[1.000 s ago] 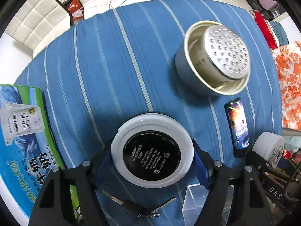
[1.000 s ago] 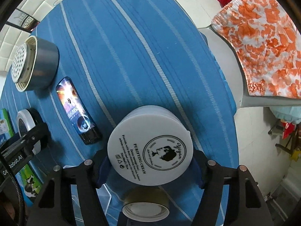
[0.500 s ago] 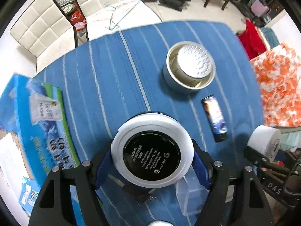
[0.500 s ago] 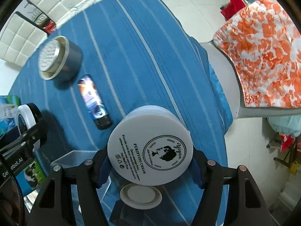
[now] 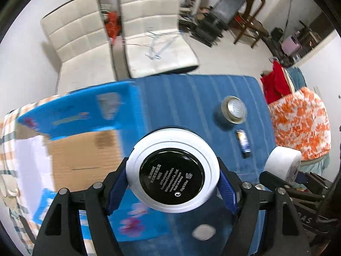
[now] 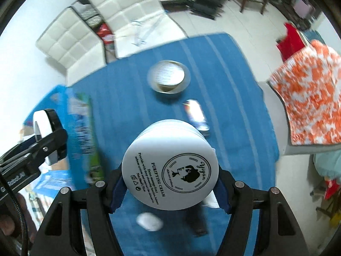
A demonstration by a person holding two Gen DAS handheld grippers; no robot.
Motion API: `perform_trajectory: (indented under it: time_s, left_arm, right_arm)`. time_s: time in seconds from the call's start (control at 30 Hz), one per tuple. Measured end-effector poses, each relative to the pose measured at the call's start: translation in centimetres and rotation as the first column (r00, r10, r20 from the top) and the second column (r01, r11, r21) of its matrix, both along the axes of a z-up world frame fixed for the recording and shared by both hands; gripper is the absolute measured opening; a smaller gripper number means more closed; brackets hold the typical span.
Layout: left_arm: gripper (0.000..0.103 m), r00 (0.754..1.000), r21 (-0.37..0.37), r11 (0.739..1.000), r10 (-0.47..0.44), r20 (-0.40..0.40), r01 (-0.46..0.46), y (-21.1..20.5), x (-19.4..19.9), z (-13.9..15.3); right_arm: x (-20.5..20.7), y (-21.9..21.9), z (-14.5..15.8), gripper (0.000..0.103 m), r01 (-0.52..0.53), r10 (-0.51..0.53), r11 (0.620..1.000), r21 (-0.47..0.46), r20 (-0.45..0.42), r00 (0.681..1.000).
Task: Organize rigid objects
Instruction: 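Carry both jars into the blue box and open both tools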
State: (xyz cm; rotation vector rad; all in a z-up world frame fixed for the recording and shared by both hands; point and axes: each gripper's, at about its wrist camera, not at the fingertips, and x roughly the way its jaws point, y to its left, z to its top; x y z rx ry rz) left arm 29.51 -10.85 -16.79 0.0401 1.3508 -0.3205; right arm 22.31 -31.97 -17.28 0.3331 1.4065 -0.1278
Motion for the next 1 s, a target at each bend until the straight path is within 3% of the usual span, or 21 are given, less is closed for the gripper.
perform_trajectory:
  time_s: [0.23, 0.47, 0.73, 1.0]
  left_arm:
    - [0.074, 0.991, 0.011, 0.992, 0.128, -0.024, -0.128, 11.5, 1.9, -2.0]
    - [0.074, 0.968, -0.034, 0.979, 0.191, -0.160, -0.199, 19.0, 5.3, -8.3]
    - [0.074, 0.936, -0.080, 0.976, 0.170, -0.309, -0.204, 20.8, 8.4, -14.7]
    - [0.074, 0.923, -0.083, 0.979, 0.146, -0.356, -0.187, 19.6, 9.6, -16.0]
  right_arm:
    - [3.4, 12.5, 0.9, 0.071, -0.130, 0.129, 0.991, 0.024, 0.033, 0.991]
    - [8.4, 22.7, -3.5, 0.071, -0.260, 0.261, 0.965, 0.027, -0.014, 0.965]
    - [12.4, 27.0, -10.5, 0.071, -0.359, 0.359, 0.933, 0.020, -0.119, 0.926]
    - [14.2, 29.5, -14.0, 0.071, -0.423, 0.422, 0.906, 0.025, -0.159, 0.893]
